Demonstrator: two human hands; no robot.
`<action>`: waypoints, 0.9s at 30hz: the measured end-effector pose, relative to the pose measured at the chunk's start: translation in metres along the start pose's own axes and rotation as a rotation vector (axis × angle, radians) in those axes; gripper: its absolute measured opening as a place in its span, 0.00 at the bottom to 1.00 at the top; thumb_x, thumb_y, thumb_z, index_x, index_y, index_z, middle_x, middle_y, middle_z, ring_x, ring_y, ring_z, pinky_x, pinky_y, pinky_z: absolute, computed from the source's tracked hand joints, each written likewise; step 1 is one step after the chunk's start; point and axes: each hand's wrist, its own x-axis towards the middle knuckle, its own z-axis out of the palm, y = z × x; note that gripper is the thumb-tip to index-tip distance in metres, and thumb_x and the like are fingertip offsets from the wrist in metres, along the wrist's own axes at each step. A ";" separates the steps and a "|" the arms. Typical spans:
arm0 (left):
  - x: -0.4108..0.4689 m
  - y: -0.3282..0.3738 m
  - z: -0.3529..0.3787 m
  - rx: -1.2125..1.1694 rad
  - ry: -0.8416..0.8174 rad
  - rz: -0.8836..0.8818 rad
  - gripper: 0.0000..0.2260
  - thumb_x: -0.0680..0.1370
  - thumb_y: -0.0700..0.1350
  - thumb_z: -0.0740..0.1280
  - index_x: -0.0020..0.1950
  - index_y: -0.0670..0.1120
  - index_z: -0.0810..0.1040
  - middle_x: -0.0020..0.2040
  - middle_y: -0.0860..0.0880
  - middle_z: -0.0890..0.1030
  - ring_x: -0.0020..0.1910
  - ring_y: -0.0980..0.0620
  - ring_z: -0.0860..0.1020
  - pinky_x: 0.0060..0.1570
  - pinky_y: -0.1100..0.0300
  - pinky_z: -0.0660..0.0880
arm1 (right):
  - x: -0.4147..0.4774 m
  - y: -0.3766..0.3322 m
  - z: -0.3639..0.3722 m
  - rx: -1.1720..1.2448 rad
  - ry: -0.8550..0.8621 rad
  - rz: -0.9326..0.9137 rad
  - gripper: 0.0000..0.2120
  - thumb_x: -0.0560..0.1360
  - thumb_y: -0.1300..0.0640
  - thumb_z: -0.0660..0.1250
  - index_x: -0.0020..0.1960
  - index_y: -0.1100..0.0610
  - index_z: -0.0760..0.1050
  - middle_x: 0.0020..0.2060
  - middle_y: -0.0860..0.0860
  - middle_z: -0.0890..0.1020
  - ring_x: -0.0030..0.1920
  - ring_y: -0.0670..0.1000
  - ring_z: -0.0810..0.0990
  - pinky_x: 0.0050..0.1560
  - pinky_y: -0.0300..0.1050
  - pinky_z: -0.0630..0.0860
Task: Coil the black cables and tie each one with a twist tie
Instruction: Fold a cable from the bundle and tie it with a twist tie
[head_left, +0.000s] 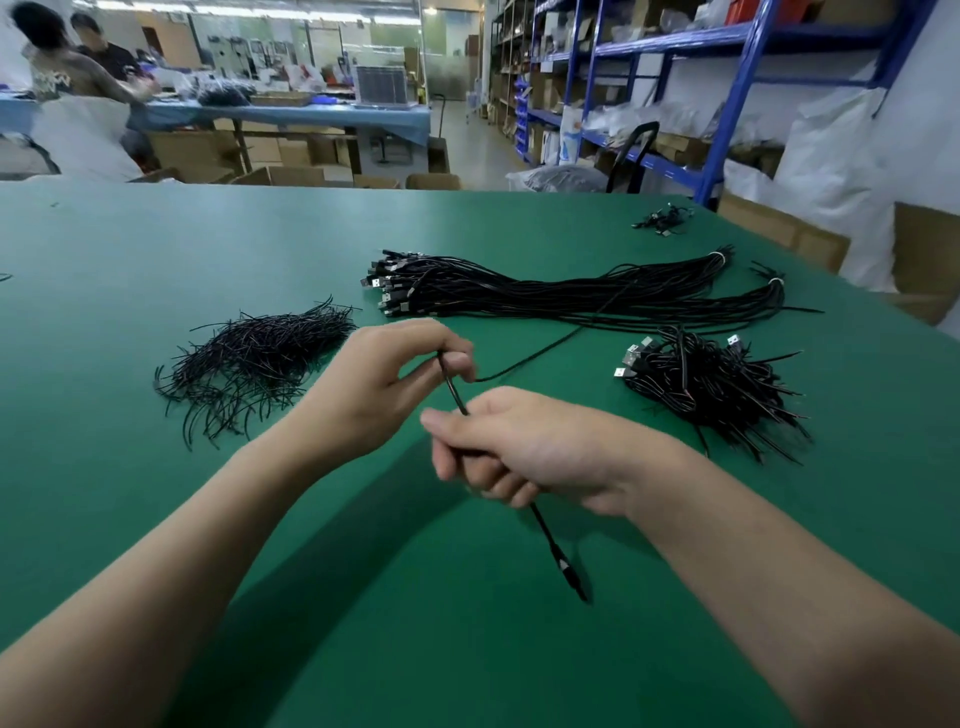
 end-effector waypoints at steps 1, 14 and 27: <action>-0.001 -0.002 -0.005 0.035 0.017 0.003 0.07 0.82 0.41 0.67 0.47 0.44 0.83 0.47 0.51 0.84 0.52 0.55 0.82 0.56 0.54 0.76 | -0.002 0.004 -0.003 -0.070 0.041 0.009 0.20 0.84 0.43 0.57 0.40 0.54 0.73 0.23 0.43 0.63 0.24 0.44 0.59 0.24 0.35 0.57; -0.014 -0.028 -0.012 0.344 0.109 -0.026 0.16 0.82 0.54 0.61 0.66 0.51 0.80 0.45 0.51 0.72 0.48 0.49 0.72 0.52 0.50 0.70 | -0.001 0.020 -0.026 0.011 0.076 -0.019 0.24 0.84 0.42 0.57 0.33 0.52 0.68 0.26 0.47 0.61 0.26 0.47 0.57 0.26 0.39 0.52; -0.019 -0.021 -0.003 0.130 0.051 0.069 0.13 0.81 0.50 0.65 0.58 0.49 0.86 0.37 0.48 0.70 0.38 0.52 0.70 0.40 0.62 0.66 | 0.004 0.024 -0.024 0.406 -0.228 -0.088 0.20 0.82 0.46 0.56 0.34 0.51 0.68 0.26 0.45 0.57 0.26 0.45 0.52 0.24 0.37 0.49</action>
